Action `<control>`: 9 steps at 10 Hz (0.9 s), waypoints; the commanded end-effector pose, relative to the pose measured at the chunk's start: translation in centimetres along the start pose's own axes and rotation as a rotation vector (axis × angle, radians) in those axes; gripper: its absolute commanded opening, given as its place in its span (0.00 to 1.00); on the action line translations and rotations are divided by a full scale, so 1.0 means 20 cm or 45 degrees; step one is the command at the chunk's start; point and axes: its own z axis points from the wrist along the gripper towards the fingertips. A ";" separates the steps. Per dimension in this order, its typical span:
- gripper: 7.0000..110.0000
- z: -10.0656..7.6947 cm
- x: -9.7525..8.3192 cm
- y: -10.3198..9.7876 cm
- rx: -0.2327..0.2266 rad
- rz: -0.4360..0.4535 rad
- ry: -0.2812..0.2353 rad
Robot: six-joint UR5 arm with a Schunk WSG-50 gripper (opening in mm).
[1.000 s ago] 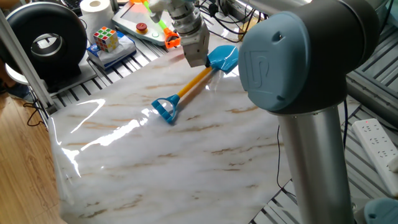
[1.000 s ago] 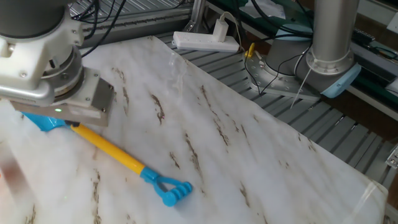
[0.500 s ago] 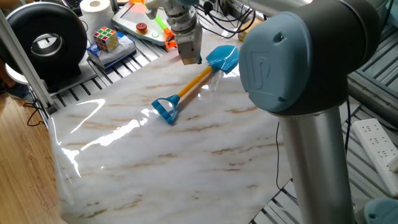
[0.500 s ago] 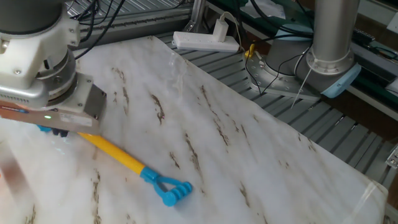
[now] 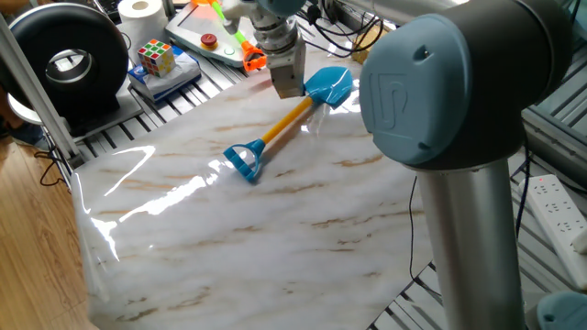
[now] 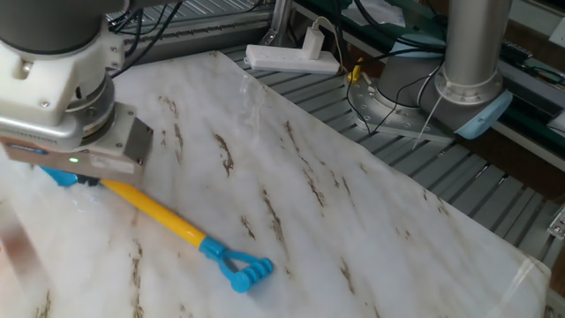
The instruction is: Use a shovel to scoop up an object
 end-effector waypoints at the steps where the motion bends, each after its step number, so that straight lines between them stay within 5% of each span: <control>1: 0.00 0.02 0.07 0.04 -0.039 0.024 0.020; 2: 0.00 0.01 0.08 0.11 -0.103 0.014 0.033; 9: 0.00 0.05 0.18 0.17 -0.134 -0.045 0.051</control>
